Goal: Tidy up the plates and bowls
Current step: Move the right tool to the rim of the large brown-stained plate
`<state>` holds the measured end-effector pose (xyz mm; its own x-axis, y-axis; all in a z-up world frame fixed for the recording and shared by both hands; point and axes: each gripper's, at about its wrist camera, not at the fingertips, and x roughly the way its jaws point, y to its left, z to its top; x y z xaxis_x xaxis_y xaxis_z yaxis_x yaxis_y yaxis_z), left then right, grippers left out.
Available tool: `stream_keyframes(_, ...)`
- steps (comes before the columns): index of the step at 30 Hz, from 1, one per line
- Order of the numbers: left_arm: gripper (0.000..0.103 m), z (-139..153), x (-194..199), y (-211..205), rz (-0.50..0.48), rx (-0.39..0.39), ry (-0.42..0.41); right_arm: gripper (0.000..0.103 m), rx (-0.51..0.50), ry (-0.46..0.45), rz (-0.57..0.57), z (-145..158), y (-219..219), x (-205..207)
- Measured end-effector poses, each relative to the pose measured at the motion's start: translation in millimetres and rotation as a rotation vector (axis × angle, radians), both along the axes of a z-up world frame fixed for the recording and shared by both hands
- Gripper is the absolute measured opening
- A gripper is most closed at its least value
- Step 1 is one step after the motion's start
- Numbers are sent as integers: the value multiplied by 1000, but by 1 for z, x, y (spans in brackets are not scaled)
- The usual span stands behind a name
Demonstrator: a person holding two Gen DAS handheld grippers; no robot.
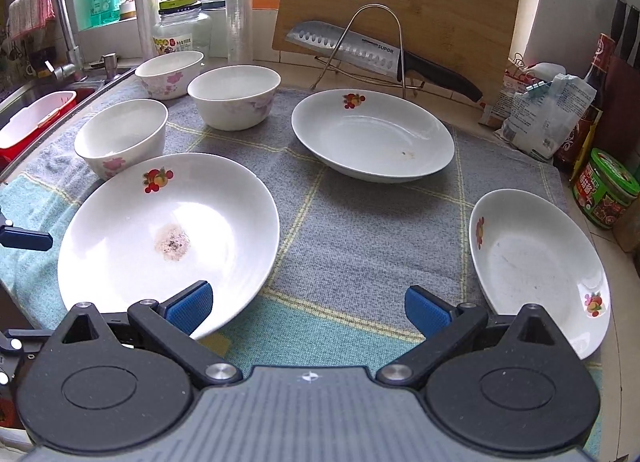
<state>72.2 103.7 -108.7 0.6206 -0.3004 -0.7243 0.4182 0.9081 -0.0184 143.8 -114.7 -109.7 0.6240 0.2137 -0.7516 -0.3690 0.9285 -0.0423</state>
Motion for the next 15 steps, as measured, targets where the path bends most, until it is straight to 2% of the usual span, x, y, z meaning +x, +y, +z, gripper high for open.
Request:
stream_keyframes(6,102,-9,13,-6,-22,2,25,103,25,75,77,-9,12,15)
stream_keyframes(11,102,-13,17,-13,-59,40,5,103,35,142,116,-22,19,25)
stream_keyframes(15,102,-13,19,-13,-66,33,2,103,30,177,146,-29,23,32)
